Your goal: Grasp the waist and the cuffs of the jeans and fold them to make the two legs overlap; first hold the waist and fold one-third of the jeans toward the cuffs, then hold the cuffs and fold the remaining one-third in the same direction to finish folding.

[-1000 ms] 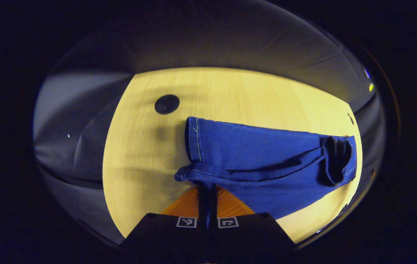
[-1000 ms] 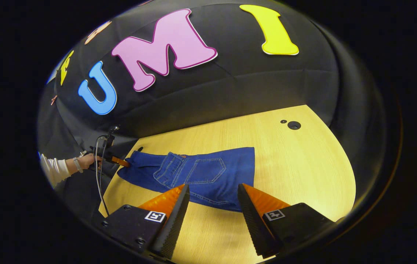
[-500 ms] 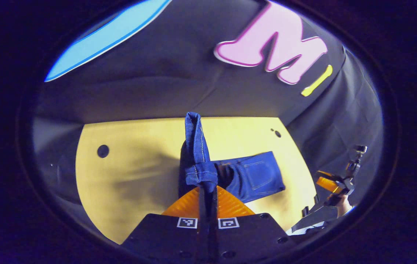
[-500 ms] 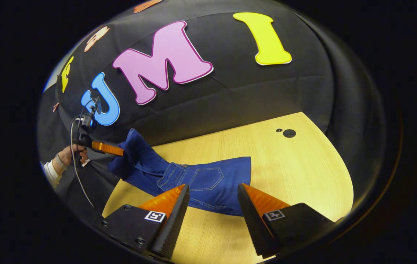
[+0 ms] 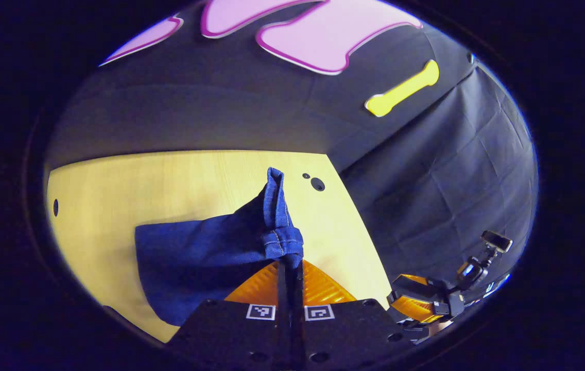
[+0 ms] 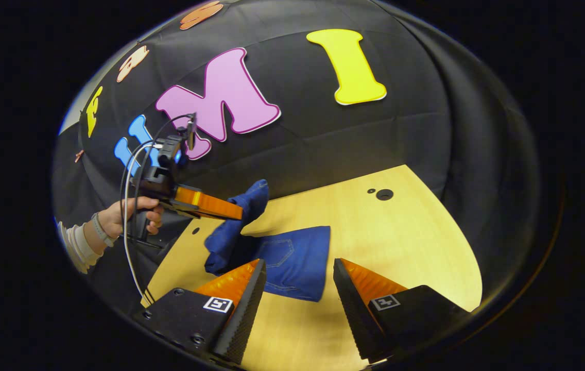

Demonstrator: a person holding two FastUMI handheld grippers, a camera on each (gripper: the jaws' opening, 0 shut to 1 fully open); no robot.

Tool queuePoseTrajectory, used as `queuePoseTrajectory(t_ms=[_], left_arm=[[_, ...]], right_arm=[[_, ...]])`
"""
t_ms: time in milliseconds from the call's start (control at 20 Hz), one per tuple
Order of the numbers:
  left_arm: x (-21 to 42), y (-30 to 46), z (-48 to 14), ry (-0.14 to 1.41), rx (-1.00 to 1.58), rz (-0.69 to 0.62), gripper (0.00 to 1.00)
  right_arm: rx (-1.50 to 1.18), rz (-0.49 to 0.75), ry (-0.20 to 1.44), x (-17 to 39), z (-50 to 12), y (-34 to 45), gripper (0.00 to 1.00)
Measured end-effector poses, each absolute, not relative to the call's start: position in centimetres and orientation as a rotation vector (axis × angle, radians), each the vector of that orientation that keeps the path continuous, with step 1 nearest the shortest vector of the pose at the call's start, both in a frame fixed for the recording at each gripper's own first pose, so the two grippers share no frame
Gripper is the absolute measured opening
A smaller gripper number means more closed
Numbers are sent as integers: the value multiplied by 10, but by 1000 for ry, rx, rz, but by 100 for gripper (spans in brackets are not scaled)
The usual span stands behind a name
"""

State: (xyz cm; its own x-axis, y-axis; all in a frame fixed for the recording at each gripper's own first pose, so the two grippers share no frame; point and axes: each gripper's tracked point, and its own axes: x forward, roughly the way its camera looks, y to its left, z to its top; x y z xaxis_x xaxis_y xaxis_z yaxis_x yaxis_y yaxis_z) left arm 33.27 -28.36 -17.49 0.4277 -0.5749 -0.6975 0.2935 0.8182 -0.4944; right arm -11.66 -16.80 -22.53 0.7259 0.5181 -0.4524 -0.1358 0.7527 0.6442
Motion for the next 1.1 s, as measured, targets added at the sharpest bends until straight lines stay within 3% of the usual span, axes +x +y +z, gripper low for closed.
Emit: queuePoseTrajectory(t_ms=[200, 300, 350, 400, 550, 800, 1100], left_arm=[[324, -326, -254, 1115, -214, -509, 8], [311, -335, -286, 1181, -195, -496, 18], [306, -341, -297, 1195, -205, -497, 35], [300, -348, -296, 1185, -222, -500, 43], [300, -349, -264, 1045, -235, -486, 95], [268, -302, -150, 663, -158, -454, 97], [133, -232, -54, 323, -68, -310, 97]], right_arm=[[622, 379, 665, -127, -228, -180, 82], [595, 390, 671, -134, -232, -186, 82], [577, 400, 670, -136, -233, -188, 82], [557, 406, 670, -139, -235, -190, 82], [545, 421, 656, -148, -227, -190, 82], [521, 419, 592, -171, -187, -187, 82], [447, 406, 454, -220, -101, -183, 87]])
